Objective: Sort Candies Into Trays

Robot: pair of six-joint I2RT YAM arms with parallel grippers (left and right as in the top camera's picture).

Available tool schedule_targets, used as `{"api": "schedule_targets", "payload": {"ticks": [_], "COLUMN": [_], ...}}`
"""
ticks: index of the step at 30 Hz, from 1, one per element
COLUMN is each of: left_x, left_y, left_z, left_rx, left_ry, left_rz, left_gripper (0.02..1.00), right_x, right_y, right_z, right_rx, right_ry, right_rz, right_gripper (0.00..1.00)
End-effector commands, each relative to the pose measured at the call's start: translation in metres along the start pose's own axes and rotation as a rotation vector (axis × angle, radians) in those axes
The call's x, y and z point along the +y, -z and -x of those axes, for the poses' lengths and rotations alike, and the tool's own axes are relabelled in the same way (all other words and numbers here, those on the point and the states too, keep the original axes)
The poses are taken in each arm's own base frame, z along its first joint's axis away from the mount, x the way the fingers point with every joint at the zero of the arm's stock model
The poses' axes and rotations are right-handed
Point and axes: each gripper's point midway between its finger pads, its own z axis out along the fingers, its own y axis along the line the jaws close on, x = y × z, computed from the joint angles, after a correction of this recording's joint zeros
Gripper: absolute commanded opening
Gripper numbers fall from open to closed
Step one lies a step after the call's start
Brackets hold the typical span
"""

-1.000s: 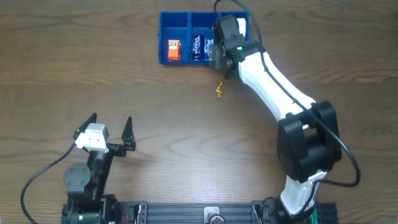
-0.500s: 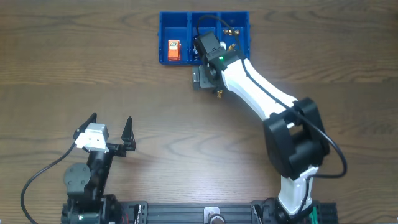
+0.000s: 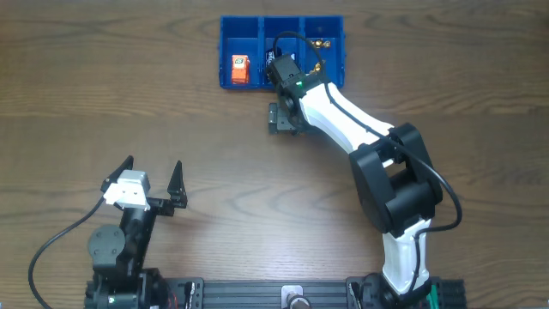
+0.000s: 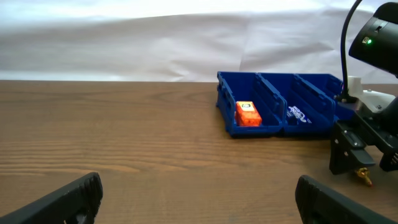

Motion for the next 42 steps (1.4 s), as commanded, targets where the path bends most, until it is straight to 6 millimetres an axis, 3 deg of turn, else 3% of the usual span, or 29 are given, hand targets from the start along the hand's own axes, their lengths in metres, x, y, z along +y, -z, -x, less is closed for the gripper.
{"api": "schedule_targets", "payload": {"ticks": [1, 13, 22, 26, 31, 36, 42], "left_x": [0.000, 0.000, 0.000, 0.000, 0.000, 0.000, 0.000], "left_y": [-0.001, -0.001, -0.001, -0.001, -0.001, -0.001, -0.001], "left_z": [-0.016, -0.016, -0.016, -0.016, -0.016, -0.016, -0.016], "left_rx": [0.045, 0.045, 0.045, 0.045, 0.045, 0.045, 0.045], "left_ry": [-0.005, -0.005, -0.005, -0.005, -0.005, -0.005, -0.005], "left_rz": [-0.010, -0.010, -0.009, -0.009, -0.010, -0.010, -0.010], "left_gripper": [0.998, 0.998, 0.998, 0.998, 0.998, 0.996, 0.998], "right_x": [-0.010, -0.018, -0.015, -0.016, -0.018, -0.019, -0.020], "right_y": [-0.006, -0.019, -0.021, -0.021, -0.021, -0.021, -0.021], "right_z": [0.000, -0.001, 0.003, 0.004, 0.004, 0.002, 0.002], "right_rx": [0.014, 0.004, -0.018, -0.024, -0.027, -0.019, -0.018], "right_ry": [-0.077, -0.095, -0.097, -0.098, -0.097, -0.096, -0.100], "right_rz": [-0.012, -0.010, 0.002, 0.000, -0.014, -0.019, -0.019], "right_gripper": [0.932, 0.844, 0.658, 0.529, 0.485, 0.325, 0.272]}}
